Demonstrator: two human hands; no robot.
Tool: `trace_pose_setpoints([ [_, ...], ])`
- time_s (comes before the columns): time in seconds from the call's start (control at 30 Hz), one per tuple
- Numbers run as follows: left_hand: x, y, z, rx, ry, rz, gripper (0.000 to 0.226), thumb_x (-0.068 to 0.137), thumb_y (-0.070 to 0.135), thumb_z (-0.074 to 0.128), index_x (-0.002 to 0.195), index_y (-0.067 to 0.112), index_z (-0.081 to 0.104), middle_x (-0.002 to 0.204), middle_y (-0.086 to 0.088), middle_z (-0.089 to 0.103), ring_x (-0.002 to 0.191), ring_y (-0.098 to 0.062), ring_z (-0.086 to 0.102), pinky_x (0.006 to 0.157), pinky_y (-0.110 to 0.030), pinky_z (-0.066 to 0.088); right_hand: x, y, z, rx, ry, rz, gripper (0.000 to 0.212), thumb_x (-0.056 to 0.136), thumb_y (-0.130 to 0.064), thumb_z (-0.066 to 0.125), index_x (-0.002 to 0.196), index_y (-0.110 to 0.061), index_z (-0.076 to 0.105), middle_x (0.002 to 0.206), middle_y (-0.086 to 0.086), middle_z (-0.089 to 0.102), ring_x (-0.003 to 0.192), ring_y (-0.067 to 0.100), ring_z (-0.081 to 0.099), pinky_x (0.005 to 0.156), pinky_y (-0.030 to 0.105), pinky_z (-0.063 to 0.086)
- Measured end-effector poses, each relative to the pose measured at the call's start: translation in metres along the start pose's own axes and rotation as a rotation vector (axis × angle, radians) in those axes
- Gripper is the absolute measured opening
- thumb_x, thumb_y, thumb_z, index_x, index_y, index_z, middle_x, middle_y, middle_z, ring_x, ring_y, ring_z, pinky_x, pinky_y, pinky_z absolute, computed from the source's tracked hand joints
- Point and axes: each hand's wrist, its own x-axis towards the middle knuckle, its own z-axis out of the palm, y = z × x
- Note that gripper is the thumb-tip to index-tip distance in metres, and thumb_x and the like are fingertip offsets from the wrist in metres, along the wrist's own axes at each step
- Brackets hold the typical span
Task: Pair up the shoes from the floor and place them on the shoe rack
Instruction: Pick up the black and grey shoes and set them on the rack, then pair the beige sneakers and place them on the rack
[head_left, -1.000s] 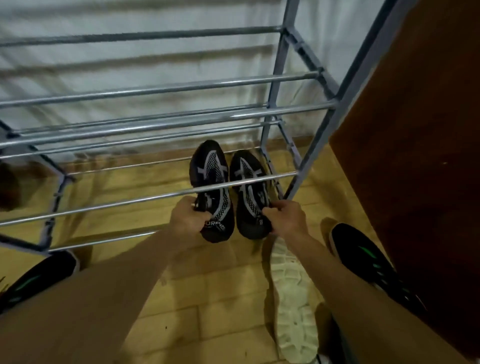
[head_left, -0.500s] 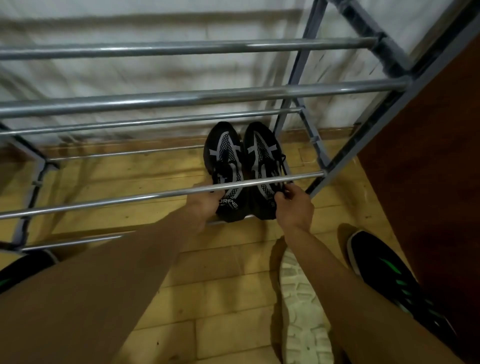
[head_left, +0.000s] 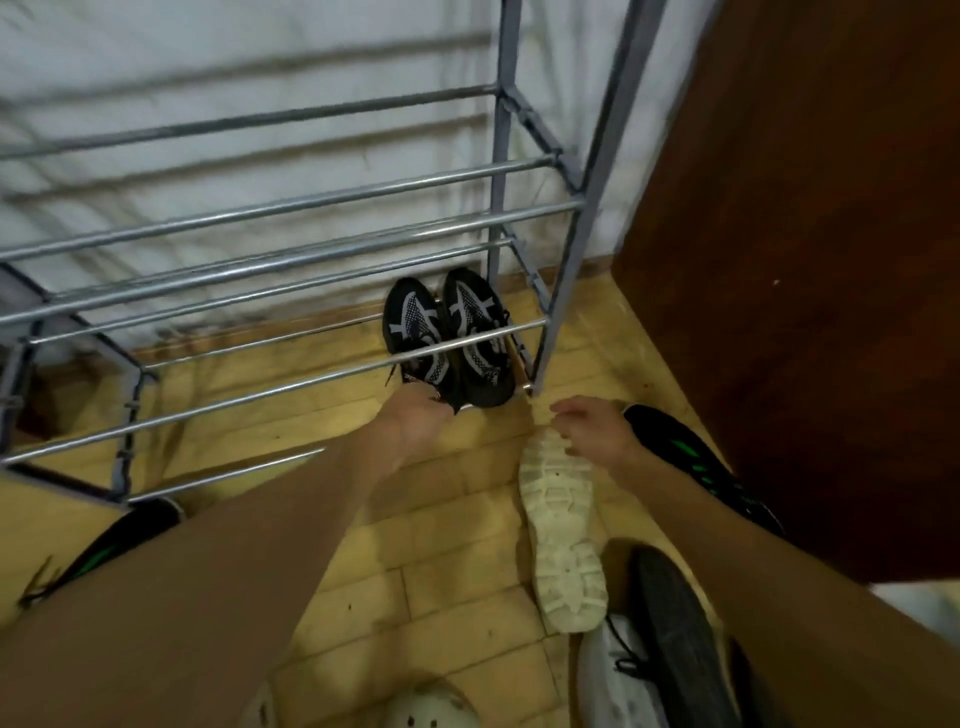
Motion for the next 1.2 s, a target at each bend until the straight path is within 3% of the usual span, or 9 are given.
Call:
trace_pose_setpoints([
  [0.13,-0.070,0.019,0.024,0.090,-0.083,0.063,0.010,0.088,0.010,0.051,0.082,0.016,0.056,0.081,0.004,0.047,0.080,-0.018,0.050,0.074,-0.031,0.041,-0.054,0.021,-0.048,-0.104,-0.012,-0.001,0.029,0.092,-0.017,0.059,0.119,-0.009,0.064,0.102,0.005,0.064,0.088,0.018,0.062,0.067,0.027,0.053],
  [0.2,-0.102,0.026,0.040,0.187,-0.129,0.155,0.010,0.088,0.015,0.052,0.089,0.017,0.062,0.086,0.008,0.049,0.083,-0.015,0.051,0.077,-0.029,0.041,-0.079,0.032,-0.069,-0.161,-0.016,-0.009,0.029,0.094,-0.019,0.057,0.121,-0.010,0.063,0.090,0.000,0.061,0.074,0.013,0.059,0.058,0.023,0.048],
  [0.37,-0.163,0.028,0.082,0.283,-0.186,0.306,0.016,0.089,0.015,0.056,0.101,0.017,0.066,0.110,-0.003,0.058,0.108,-0.018,0.058,0.088,-0.026,0.044,-0.129,0.061,-0.091,-0.169,-0.025,0.022,0.027,0.093,-0.018,0.058,0.118,-0.009,0.065,0.086,-0.002,0.060,0.070,0.012,0.059,0.055,0.024,0.048],
  [0.47,-0.182,0.011,0.104,0.182,-0.199,0.253,0.018,0.088,0.014,0.057,0.102,0.018,0.068,0.103,0.005,0.057,0.101,-0.011,0.053,0.087,-0.023,0.043,-0.147,0.079,-0.081,-0.177,-0.049,0.050,0.029,0.093,-0.018,0.058,0.121,-0.010,0.062,0.098,0.005,0.064,0.081,0.017,0.064,0.066,0.030,0.056],
  [0.6,-0.197,-0.028,0.120,0.217,-0.253,0.198,0.028,0.089,0.020,0.056,0.116,0.020,0.063,0.117,0.004,0.059,0.106,-0.012,0.054,0.084,-0.021,0.040,-0.161,0.102,-0.056,-0.125,-0.108,0.108,0.035,0.088,-0.017,0.059,0.121,-0.007,0.059,0.081,0.004,0.060,0.069,0.015,0.059,0.058,0.025,0.053],
  [0.73,-0.193,-0.054,0.112,0.259,-0.182,0.116,0.030,0.088,0.019,0.056,0.117,0.018,0.063,0.117,0.000,0.061,0.100,-0.012,0.055,0.081,-0.020,0.041,-0.152,0.111,-0.028,-0.154,-0.149,0.128,0.046,0.086,-0.020,0.059,0.130,-0.008,0.051,0.113,0.010,0.062,0.096,0.022,0.062,0.081,0.036,0.056],
  [0.87,-0.177,-0.058,0.102,0.199,-0.146,0.070,0.024,0.087,0.018,0.057,0.110,0.016,0.065,0.102,0.002,0.059,0.094,-0.011,0.053,0.081,-0.022,0.041,-0.129,0.110,-0.003,-0.263,-0.143,0.131,0.061,0.089,-0.025,0.060,0.143,-0.009,0.036,0.133,0.013,0.053,0.110,0.026,0.058,0.078,0.031,0.045],
  [1.03,-0.154,-0.047,0.109,0.101,-0.149,0.078,0.024,0.087,0.015,0.057,0.109,0.016,0.065,0.092,0.006,0.057,0.089,-0.011,0.054,0.075,-0.021,0.041,-0.095,0.112,0.035,-0.311,-0.029,0.226,0.069,0.089,-0.021,0.060,0.144,-0.002,0.026,0.131,0.021,0.052,0.117,0.035,0.055,0.090,0.041,0.051],
  [1.2,-0.137,-0.049,0.110,0.039,-0.121,0.055,0.013,0.085,0.017,0.057,0.094,0.023,0.065,0.079,0.014,0.054,0.086,-0.010,0.054,0.075,-0.023,0.042,-0.072,0.116,0.072,-0.339,0.039,0.376,0.078,0.092,-0.021,0.055,0.150,0.000,0.007,0.154,0.021,0.023,0.140,0.037,0.030,0.108,0.042,0.036],
])
